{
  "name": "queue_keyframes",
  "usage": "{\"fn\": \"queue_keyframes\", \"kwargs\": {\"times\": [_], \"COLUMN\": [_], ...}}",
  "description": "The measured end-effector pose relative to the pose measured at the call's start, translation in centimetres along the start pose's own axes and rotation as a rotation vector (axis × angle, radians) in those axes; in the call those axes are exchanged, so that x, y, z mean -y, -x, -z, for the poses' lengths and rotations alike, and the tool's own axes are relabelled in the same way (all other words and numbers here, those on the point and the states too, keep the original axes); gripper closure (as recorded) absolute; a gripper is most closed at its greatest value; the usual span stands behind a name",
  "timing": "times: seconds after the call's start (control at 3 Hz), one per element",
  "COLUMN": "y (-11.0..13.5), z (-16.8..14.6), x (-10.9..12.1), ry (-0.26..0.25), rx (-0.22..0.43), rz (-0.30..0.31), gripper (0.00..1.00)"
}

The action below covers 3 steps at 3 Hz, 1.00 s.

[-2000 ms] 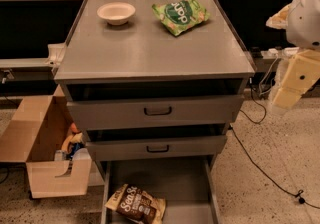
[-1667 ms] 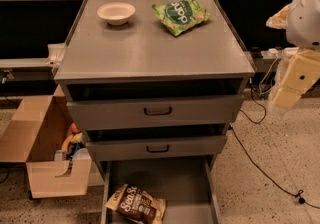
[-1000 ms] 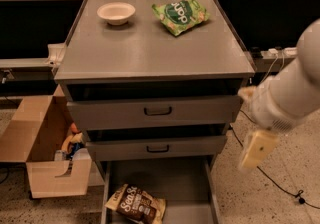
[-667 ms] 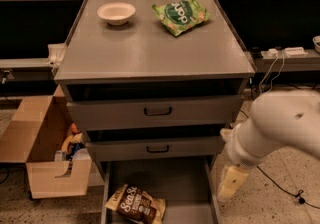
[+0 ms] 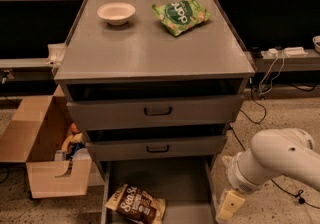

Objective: Pick brown chip bag from bottom drawer and place on counter

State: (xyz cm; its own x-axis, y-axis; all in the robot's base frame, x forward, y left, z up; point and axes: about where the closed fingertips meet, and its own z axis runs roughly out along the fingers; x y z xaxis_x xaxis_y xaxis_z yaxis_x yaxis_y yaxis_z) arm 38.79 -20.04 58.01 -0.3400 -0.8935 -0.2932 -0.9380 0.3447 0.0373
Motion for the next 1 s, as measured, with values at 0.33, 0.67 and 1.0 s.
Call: {"fn": "queue_keyframes", "kwargs": {"times": [0.33, 0.67, 1.0], "y": [-1.5, 4.0, 9.7], "z": [-4.1, -5.3, -7.7], "x": [0.4, 1.3, 1.5], "ry": [-0.017, -0.003, 0.042], "rx": [0.059, 0.152, 0.253], "rz": [0.012, 0.064, 0.114], "gripper": [0.00, 0.00, 0.00]}}
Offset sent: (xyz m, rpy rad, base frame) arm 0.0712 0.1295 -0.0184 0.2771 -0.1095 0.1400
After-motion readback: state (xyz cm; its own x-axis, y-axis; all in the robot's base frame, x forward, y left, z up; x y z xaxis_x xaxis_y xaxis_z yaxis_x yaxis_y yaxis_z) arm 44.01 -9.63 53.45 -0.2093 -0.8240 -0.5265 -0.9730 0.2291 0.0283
